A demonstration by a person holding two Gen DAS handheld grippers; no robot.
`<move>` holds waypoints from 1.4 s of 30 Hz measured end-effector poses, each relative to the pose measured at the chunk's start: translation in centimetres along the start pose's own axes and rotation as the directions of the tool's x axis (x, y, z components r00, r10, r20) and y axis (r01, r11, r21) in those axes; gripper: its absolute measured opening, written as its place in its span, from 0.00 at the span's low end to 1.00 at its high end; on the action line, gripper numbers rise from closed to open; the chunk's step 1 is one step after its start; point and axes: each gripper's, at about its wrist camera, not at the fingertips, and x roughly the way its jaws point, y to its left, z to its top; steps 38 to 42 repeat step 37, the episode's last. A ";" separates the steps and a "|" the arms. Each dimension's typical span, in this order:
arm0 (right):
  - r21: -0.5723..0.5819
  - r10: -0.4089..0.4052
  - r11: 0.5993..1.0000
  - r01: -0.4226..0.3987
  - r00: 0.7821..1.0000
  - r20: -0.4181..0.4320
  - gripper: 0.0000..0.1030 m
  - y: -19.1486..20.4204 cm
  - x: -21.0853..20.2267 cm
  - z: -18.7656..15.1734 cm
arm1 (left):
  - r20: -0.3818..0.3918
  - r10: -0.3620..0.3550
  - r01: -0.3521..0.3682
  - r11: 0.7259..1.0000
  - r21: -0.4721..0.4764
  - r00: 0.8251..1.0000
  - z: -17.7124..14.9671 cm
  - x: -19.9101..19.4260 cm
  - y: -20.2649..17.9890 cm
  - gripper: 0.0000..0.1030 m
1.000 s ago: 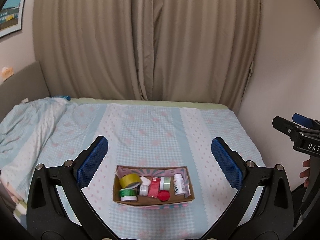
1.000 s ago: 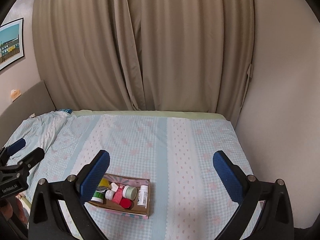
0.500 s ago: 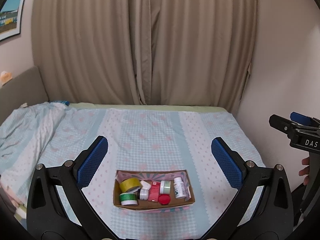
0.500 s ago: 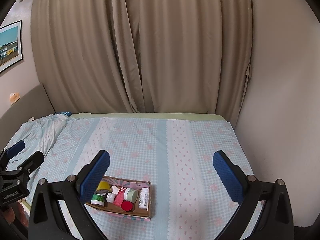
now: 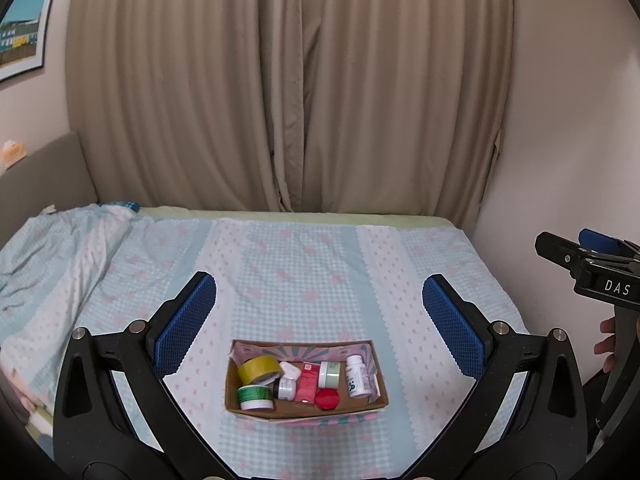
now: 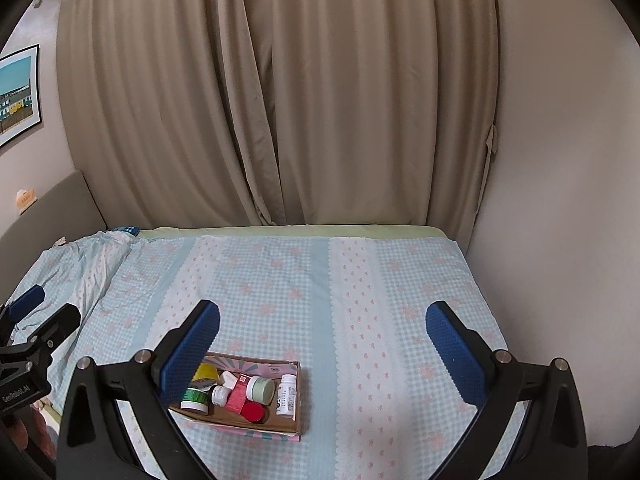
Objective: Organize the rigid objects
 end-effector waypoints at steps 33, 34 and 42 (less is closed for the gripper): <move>-0.008 0.022 1.000 -0.023 1.000 -0.011 1.00 0.2 0.2 0.3 | 0.006 0.138 -0.138 0.990 -0.003 0.990 -0.7 0.5 0.2 1.00; -0.006 0.022 1.000 -0.022 1.000 -0.014 1.00 0.1 0.2 0.3 | 0.009 0.128 -0.128 0.992 -0.004 0.992 -0.7 0.5 0.3 1.00; -0.002 0.019 1.000 -0.019 1.000 -0.020 1.00 0.0 0.5 0.3 | 0.011 0.099 -0.099 0.995 -0.006 0.995 -0.9 0.6 0.5 1.00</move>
